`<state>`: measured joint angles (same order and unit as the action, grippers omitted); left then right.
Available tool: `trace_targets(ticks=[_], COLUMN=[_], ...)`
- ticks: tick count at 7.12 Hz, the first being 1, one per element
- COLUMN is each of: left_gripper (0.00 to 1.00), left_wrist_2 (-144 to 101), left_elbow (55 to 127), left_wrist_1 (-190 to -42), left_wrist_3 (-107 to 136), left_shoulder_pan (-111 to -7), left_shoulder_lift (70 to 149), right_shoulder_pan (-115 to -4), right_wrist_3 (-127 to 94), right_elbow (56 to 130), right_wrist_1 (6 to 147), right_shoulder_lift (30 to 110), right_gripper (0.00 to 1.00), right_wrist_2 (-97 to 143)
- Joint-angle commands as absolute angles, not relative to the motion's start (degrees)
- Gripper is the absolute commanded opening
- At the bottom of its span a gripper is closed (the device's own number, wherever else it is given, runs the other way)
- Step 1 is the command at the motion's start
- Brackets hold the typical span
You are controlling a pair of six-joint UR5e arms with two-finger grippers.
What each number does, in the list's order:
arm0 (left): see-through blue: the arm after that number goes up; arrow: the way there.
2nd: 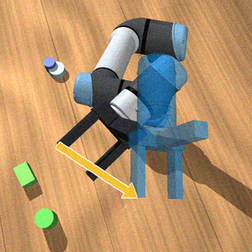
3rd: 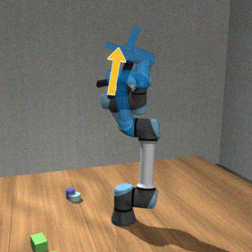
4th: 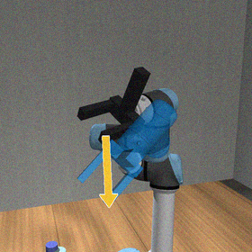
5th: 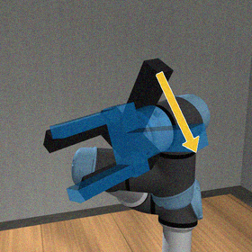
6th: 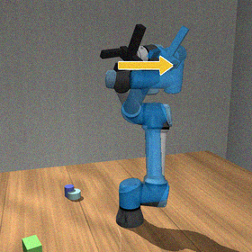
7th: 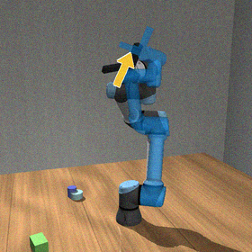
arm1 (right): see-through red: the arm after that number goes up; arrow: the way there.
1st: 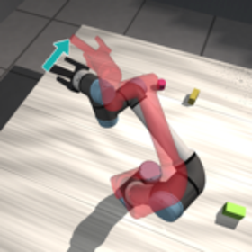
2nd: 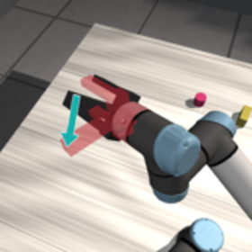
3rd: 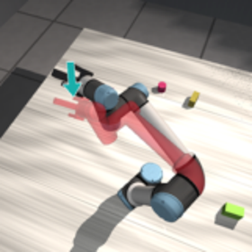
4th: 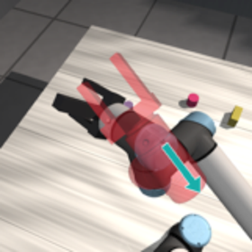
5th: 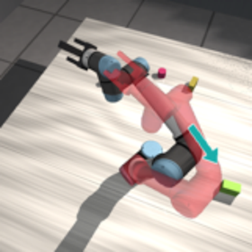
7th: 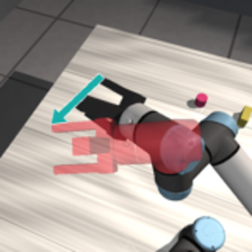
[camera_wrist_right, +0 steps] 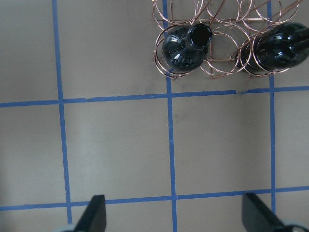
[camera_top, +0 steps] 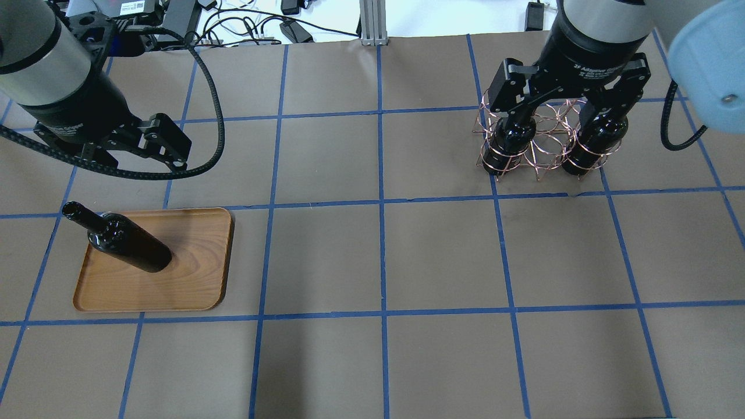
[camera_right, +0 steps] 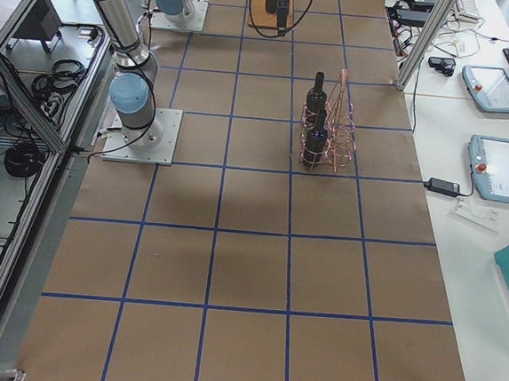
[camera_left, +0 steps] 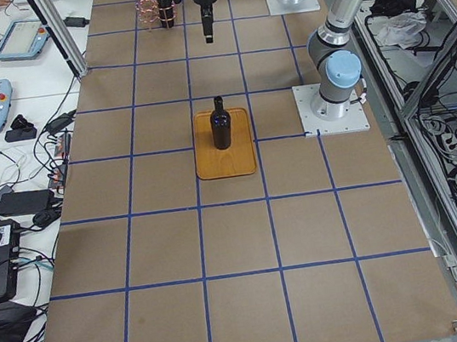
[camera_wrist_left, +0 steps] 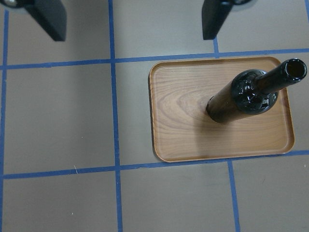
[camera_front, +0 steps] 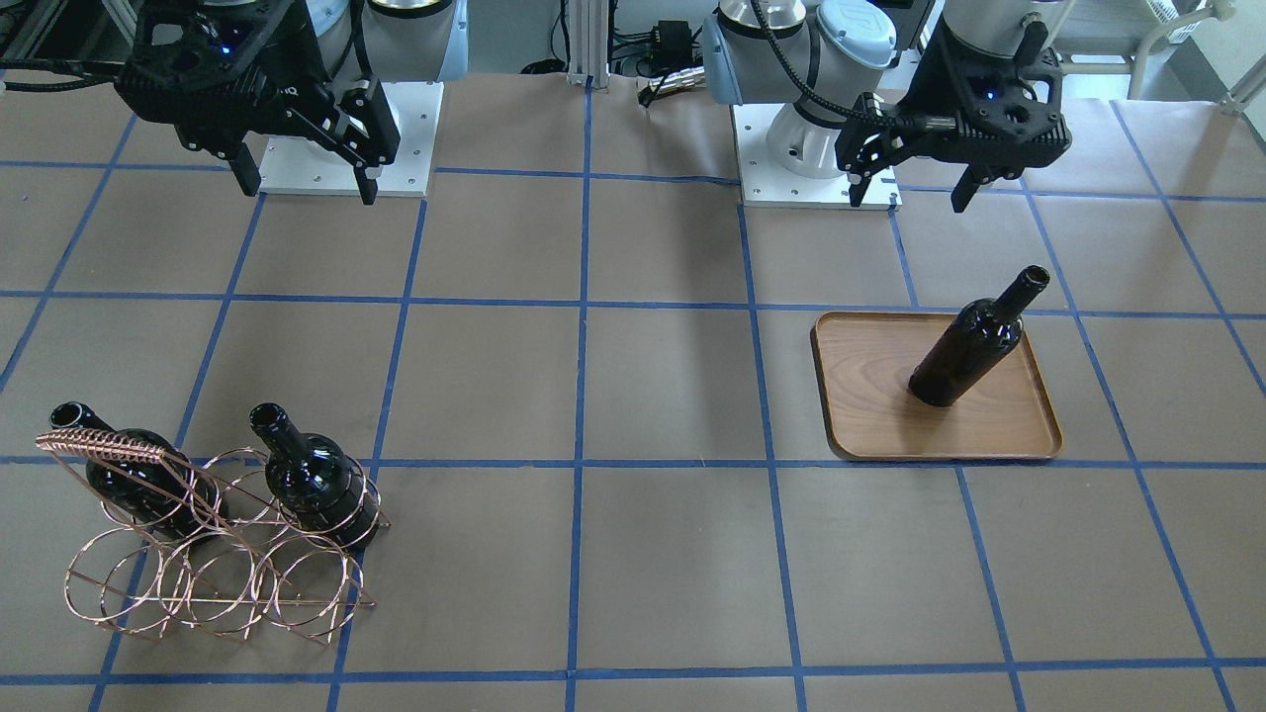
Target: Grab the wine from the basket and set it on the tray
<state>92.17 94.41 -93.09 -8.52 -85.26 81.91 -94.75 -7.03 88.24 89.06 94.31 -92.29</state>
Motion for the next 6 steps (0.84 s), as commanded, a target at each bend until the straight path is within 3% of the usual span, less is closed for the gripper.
trace_targets(ticks=[1,6], left_gripper=[1.0,1.0], left_wrist_2=[92.0,91.1], left_elbow=[94.4,94.3], left_wrist_1=[-92.8,-92.9], left_wrist_3=[-8.4,-8.4], left_shoulder_pan=[-85.4,-85.4], left_shoulder_lift=[82.1,82.0], right_shoulder_pan=[-94.7,-94.7], right_wrist_3=[-7.0,-6.9], right_elbow=[88.2,88.2], right_wrist_1=[89.1,89.1], right_shoulder_lift=[94.3,94.4], right_gripper=[1.0,1.0], right_wrist_2=[-92.3,-92.5])
